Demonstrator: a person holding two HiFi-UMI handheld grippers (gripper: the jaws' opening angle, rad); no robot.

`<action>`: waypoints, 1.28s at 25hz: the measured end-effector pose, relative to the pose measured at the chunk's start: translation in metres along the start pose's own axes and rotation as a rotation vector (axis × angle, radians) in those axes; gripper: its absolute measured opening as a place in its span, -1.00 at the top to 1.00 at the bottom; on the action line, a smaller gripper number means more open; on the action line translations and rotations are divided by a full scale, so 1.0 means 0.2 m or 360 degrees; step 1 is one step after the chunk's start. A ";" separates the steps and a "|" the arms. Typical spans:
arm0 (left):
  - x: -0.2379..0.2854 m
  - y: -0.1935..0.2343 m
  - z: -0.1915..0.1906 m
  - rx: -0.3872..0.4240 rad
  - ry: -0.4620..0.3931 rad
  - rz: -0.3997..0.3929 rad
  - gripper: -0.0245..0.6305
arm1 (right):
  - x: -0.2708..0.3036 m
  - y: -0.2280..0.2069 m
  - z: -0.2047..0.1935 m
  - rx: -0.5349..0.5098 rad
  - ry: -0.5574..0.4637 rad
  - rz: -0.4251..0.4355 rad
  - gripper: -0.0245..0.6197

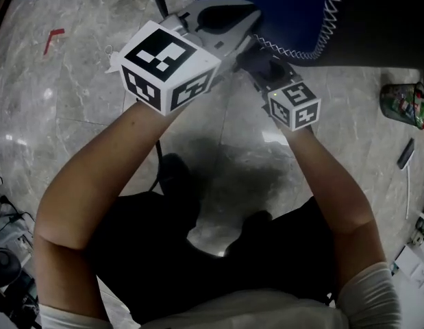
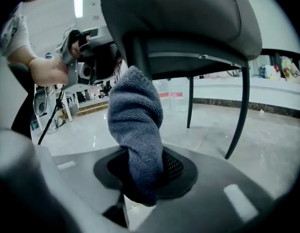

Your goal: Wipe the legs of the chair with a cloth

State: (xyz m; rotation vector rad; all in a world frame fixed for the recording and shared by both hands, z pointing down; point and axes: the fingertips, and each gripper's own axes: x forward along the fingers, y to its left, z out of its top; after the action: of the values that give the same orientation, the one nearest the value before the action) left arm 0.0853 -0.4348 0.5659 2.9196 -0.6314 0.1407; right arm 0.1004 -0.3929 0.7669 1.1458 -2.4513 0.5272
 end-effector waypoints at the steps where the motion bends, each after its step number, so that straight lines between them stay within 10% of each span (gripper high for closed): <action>1: 0.00 0.00 0.00 -0.0004 -0.0008 0.0006 0.91 | 0.00 -0.01 -0.01 -0.0024 -0.0056 -0.0004 0.61; 7: 0.00 0.00 0.00 0.0015 -0.0048 0.0018 0.91 | 0.02 -0.01 -0.05 -0.0030 -0.0239 -0.0067 0.61; 20: 0.02 0.02 -0.02 0.0025 -0.0040 0.0030 0.91 | 0.29 -0.18 -0.70 0.0472 0.0390 -0.0099 0.61; 32: 0.01 0.01 -0.01 0.0086 -0.0072 0.0058 0.91 | 0.04 0.03 -0.07 0.0369 0.0228 0.0065 0.61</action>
State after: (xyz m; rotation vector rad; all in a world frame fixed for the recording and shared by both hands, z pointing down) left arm 0.0855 -0.4371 0.5684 2.9719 -0.6984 0.0978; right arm 0.0939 -0.3878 0.7816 1.1034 -2.3403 0.8934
